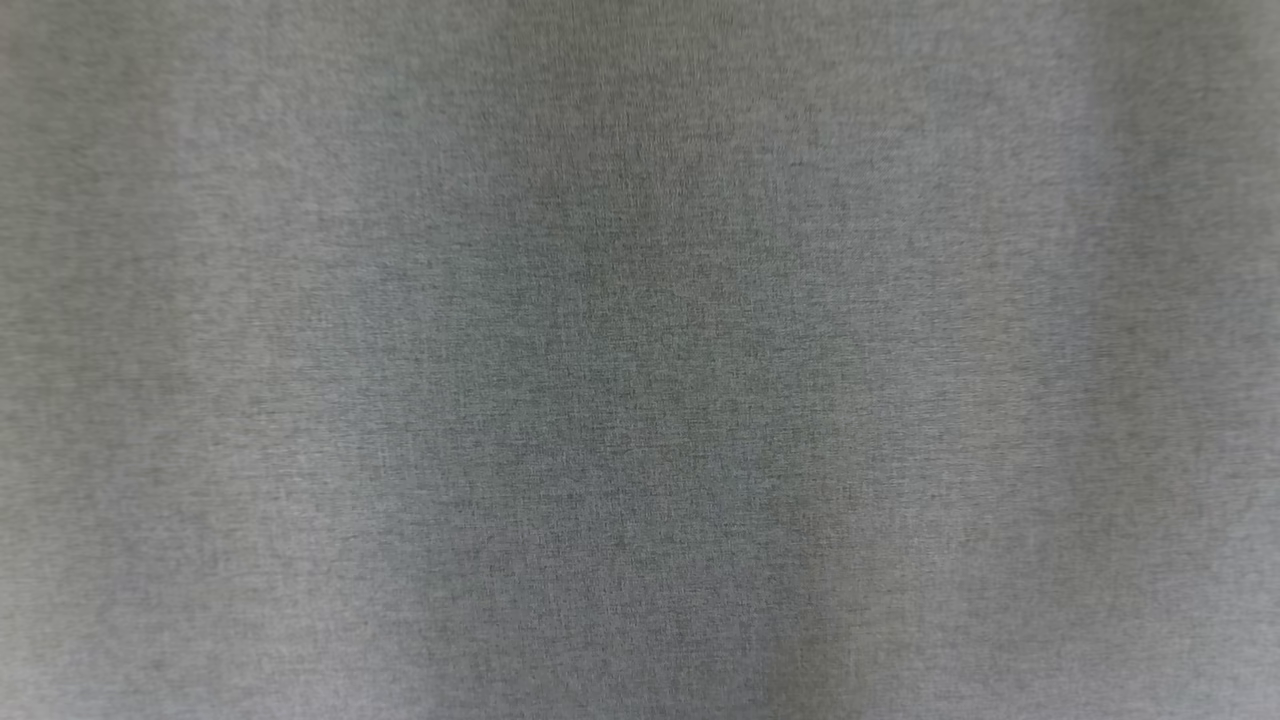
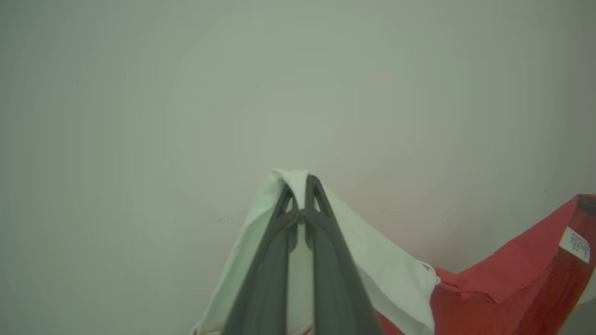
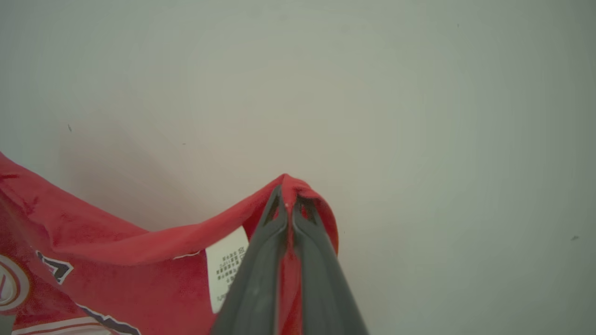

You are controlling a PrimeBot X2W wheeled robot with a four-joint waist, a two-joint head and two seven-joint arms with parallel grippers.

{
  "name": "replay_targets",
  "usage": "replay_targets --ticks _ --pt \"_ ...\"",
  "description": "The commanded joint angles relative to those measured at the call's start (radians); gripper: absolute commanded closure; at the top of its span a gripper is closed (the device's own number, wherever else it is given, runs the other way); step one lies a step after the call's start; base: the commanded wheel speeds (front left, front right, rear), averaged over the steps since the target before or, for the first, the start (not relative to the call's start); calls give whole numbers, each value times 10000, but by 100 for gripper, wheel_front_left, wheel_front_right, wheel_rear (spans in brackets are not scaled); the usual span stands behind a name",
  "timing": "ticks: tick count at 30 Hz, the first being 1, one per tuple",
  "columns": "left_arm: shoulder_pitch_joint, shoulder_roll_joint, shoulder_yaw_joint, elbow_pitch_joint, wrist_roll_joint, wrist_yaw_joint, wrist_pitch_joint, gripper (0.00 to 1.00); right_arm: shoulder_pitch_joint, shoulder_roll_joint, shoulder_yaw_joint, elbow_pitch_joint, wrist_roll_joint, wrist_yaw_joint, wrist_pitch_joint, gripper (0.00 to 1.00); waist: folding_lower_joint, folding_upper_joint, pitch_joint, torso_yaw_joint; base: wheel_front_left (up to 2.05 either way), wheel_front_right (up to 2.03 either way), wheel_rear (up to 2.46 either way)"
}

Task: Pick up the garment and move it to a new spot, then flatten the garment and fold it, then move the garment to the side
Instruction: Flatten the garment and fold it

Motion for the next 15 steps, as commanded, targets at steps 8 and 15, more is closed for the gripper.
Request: replay_targets --ticks 8,15 --pt "4323 1084 1703 -3546 620 155 -63 100 3219 -838 816 -1948 1355 -27 -449 100 0 0 -1268 -8 0 0 0" --pt "8990 1434 3359 -6916 1124 1046 -65 100 6520 -1726 715 -4082 2089 -27 -720 100 0 0 -2359 17 0 0 0"
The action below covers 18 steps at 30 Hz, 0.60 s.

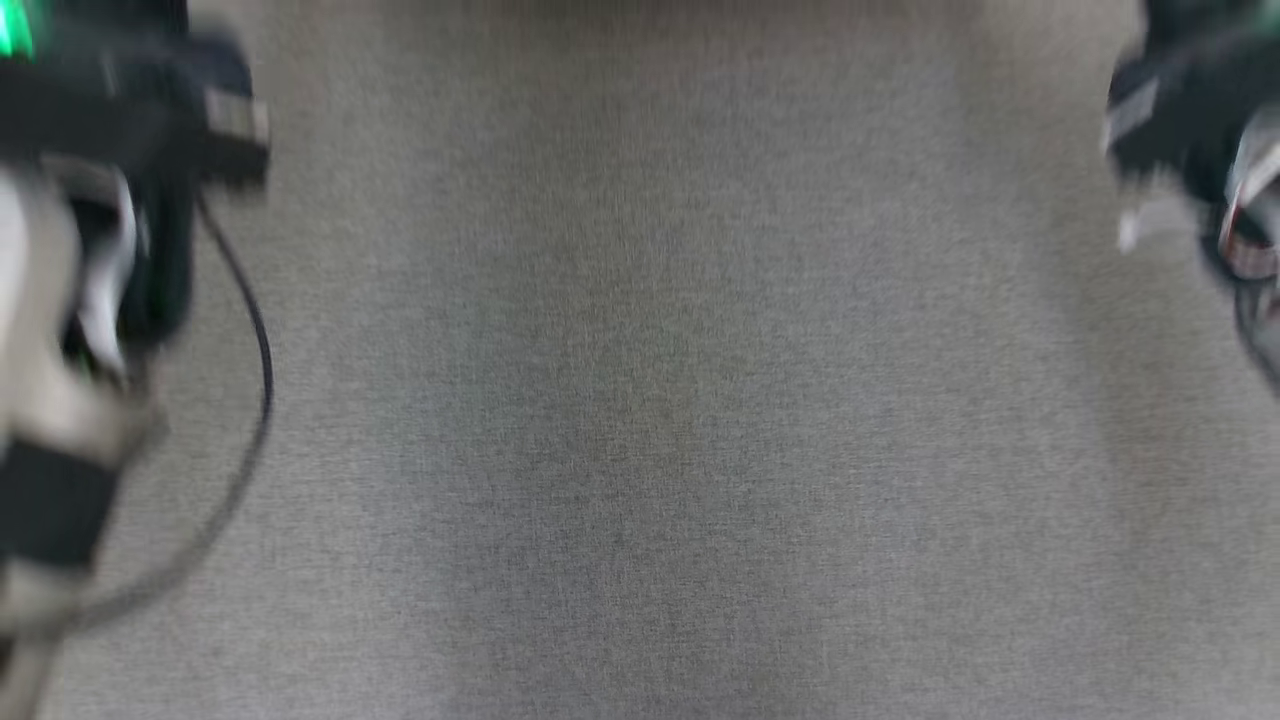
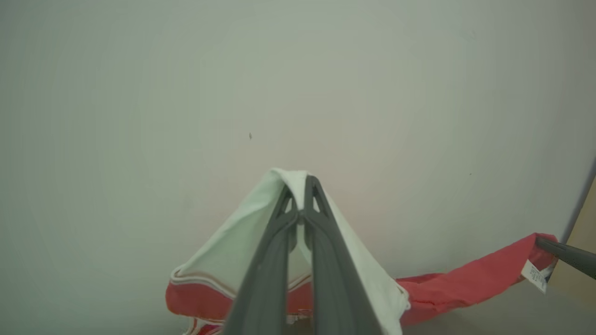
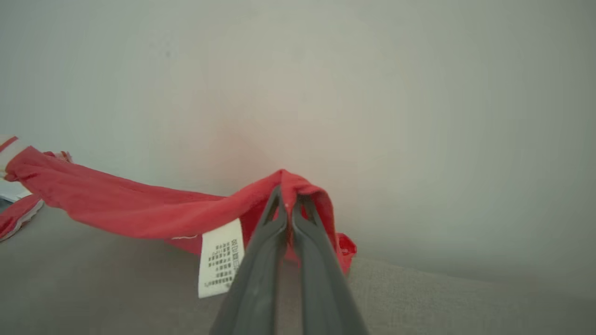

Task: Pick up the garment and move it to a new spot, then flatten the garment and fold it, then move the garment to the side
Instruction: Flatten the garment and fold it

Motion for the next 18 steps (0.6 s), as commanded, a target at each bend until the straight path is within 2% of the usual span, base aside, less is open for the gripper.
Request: replay_targets --ticks 1,5,8,13,18 --pt "806 99 267 -453 35 186 -33 100 650 -177 -79 -311 95 -27 -48 100 3 1 -727 14 0 0 0" --pt "3408 129 1012 -2062 75 821 -34 100 2552 -438 -540 -1307 110 -27 -88 100 3 1 -1191 -54 0 0 0" --pt "5189 -52 1428 -2821 77 1112 -34 100 3951 -488 -920 -1939 -44 -27 -94 100 3 1 -1514 -43 0 0 0" --pt "7445 -576 1864 -3357 174 1298 -34 100 6127 -413 -1592 -2602 -490 -27 -101 100 3 1 -2050 55 0 0 0" --pt "9390 -1053 1866 -3412 142 1223 -34 100 8049 -30 -2377 -2844 -702 -27 -12 100 3 1 -2516 43 0 0 0"
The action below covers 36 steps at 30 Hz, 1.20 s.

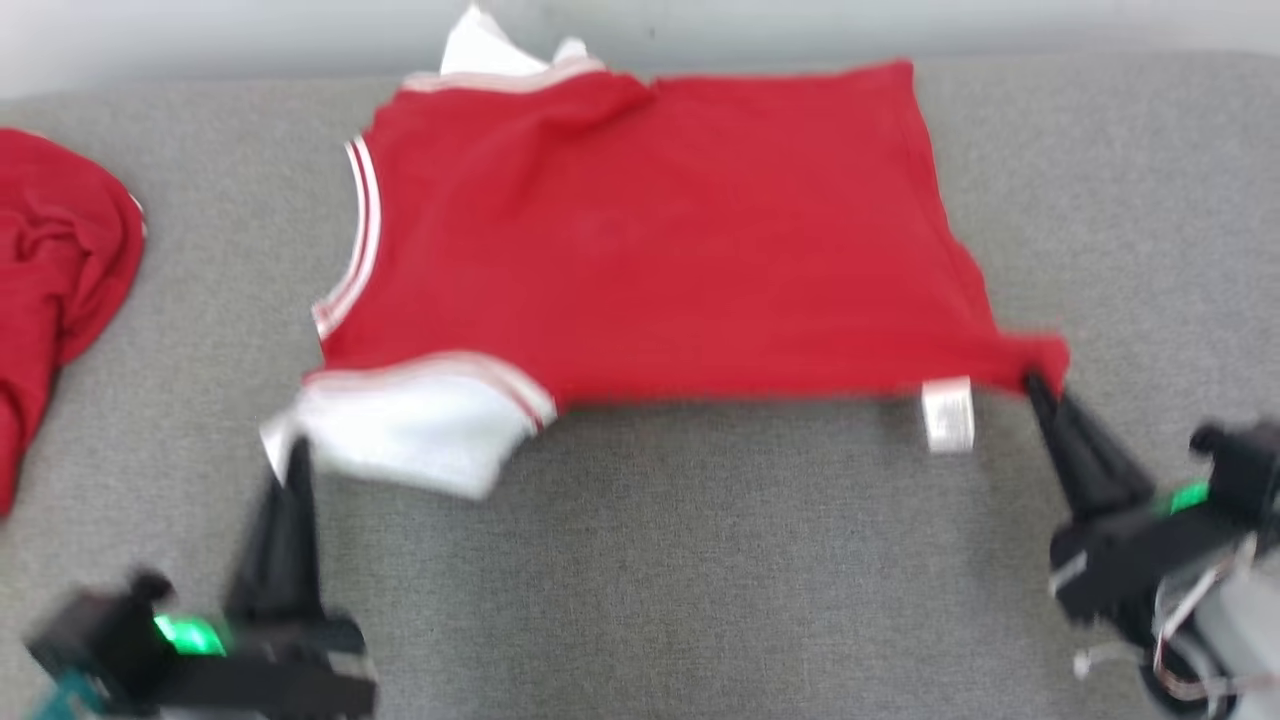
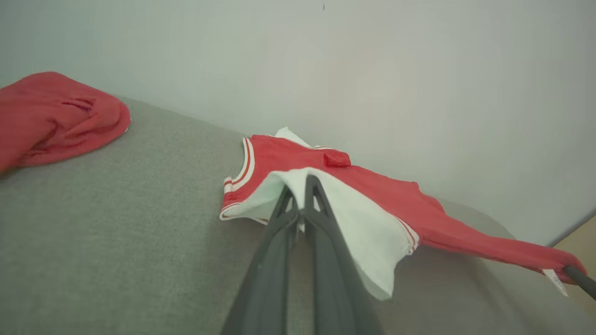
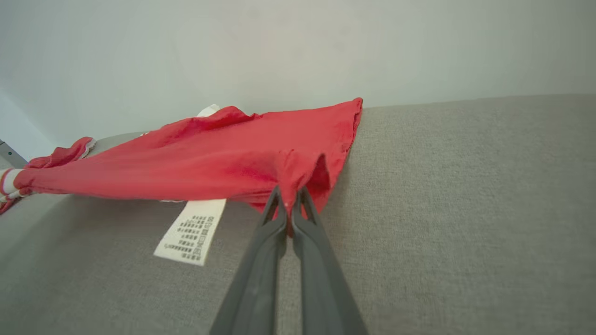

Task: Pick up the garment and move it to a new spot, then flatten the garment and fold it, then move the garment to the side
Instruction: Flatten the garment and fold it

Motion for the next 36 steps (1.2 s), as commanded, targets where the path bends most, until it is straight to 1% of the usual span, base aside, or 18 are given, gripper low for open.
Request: replay_targets --ticks 1,5,7,12,18,22,23,28,32,36 --pt "526 -142 -41 -38 -10 -20 -35 100 503 107 -173 -85 -154 -27 54 100 3 2 -377 8 0 0 0" --pt "1537 -472 25 160 46 -190 -35 100 1682 354 -720 -335 -373 -27 230 100 3 2 -605 16 0 0 0" --pt "1691 -546 23 215 129 -228 -35 100 1989 400 -799 -391 -474 -27 309 100 3 2 -672 44 0 0 0" --pt "2392 -996 16 452 191 -440 -35 100 3184 601 -1264 -653 -997 -27 716 100 3 2 -932 113 0 0 0" --pt "3239 -1479 260 588 57 -509 -35 100 4346 757 -1977 -990 -1278 -28 1266 100 3 2 -1196 148 0 0 0" --pt "3777 -1676 233 654 98 -576 -35 100 5144 838 -2582 -1201 -1485 -28 1539 100 3 2 -1415 255 0 0 0" --pt "4039 -1707 186 661 115 -603 -34 100 5512 884 -2867 -1359 -1591 -28 1709 100 3 2 -1516 311 0 0 0" --pt "4242 -1663 -43 578 115 -638 136 100 6363 1227 -3289 -1790 -1815 -28 2297 100 3 2 -1642 510 0 0 0" --pt "3879 -1474 -285 728 416 -717 320 100 6510 1520 -3311 -1958 -2065 -28 2554 100 3 2 -1761 527 0 0 0" --pt "3293 -1275 -345 897 615 -824 461 100 6104 1640 -3223 -2083 -2075 -28 2763 100 3 2 -1857 391 0 0 0"
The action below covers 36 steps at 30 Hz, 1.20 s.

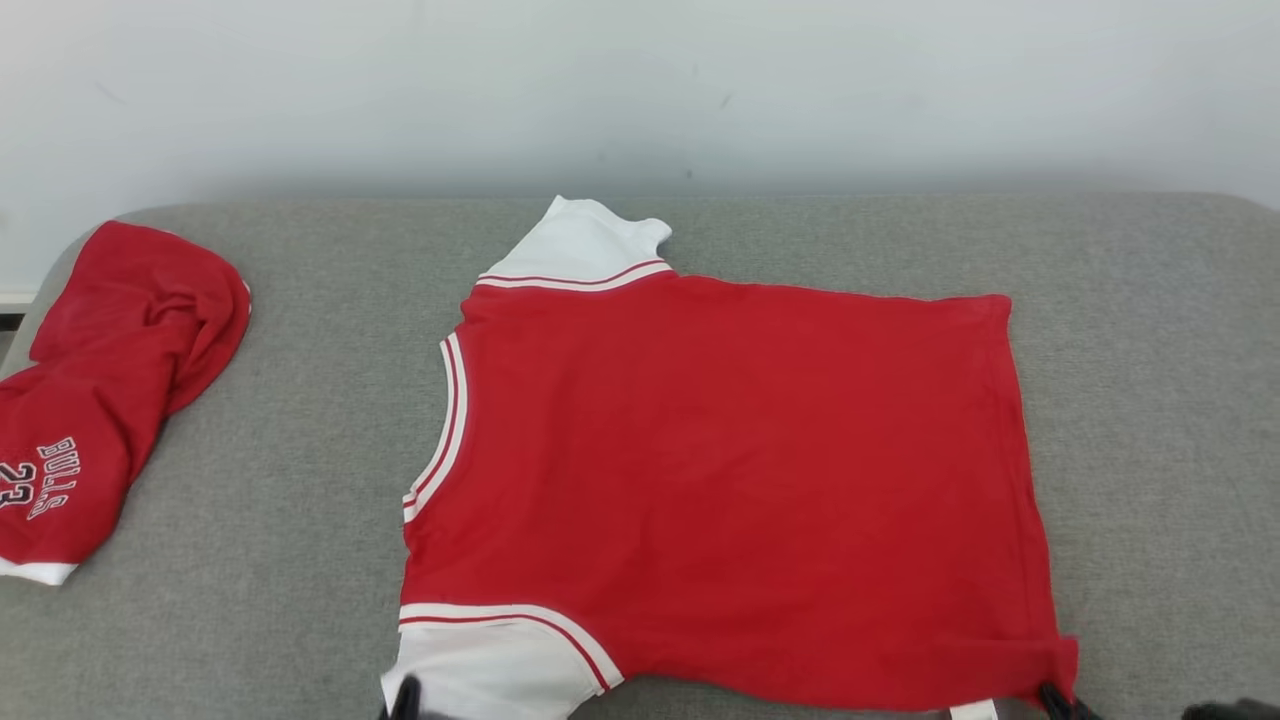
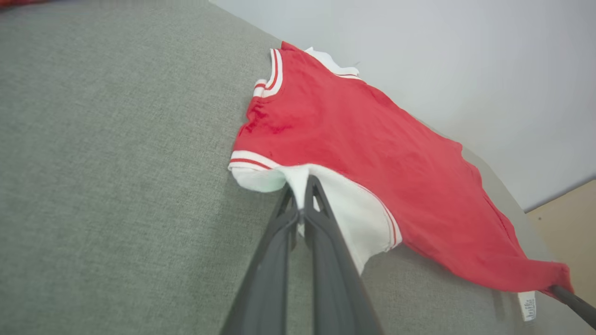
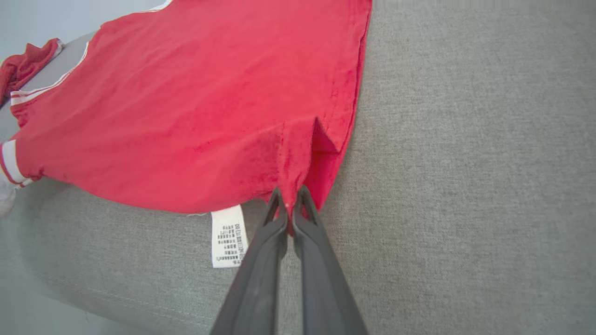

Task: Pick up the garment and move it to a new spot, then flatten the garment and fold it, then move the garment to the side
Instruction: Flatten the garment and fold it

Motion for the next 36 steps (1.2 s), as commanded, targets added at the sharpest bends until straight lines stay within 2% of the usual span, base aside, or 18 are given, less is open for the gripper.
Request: replay_targets --ticks 1,8,14,27,28,29,30,36 --pt "-422 175 5 92 147 -114 91 100 -314 56 10 -23 63 -28 78 100 1 0 -55 -144 0 0 0" --pt "-1912 634 -35 585 418 -469 541 100 -1364 202 115 232 590 -28 259 100 1 0 72 -481 0 0 0" --pt "-3291 731 -31 1508 359 -772 876 100 -2234 257 353 695 917 -28 285 100 1 0 333 -645 0 0 0" --pt "-6165 577 -355 4860 216 -1345 762 100 -4444 566 1000 2745 1082 -28 -285 100 1 0 921 -936 0 0 0" --pt "-6324 548 -439 5094 271 -1377 680 100 -4578 564 1068 2843 1046 -28 -409 71 1 0 935 -938 0 0 0" --pt "-6462 538 -541 5324 400 -1367 553 71 -4663 577 1131 2961 1062 -28 -501 0 1 0 939 -932 0 0 0" --pt "-6562 528 -614 5525 483 -1366 431 0 -4715 588 1207 3065 1108 -28 -576 0 1 0 929 -924 0 0 0" --pt "-6680 365 -706 6287 405 -1438 -192 0 -4631 355 1462 3549 1149 -28 -1210 0 1 0 622 -790 0 0 0"
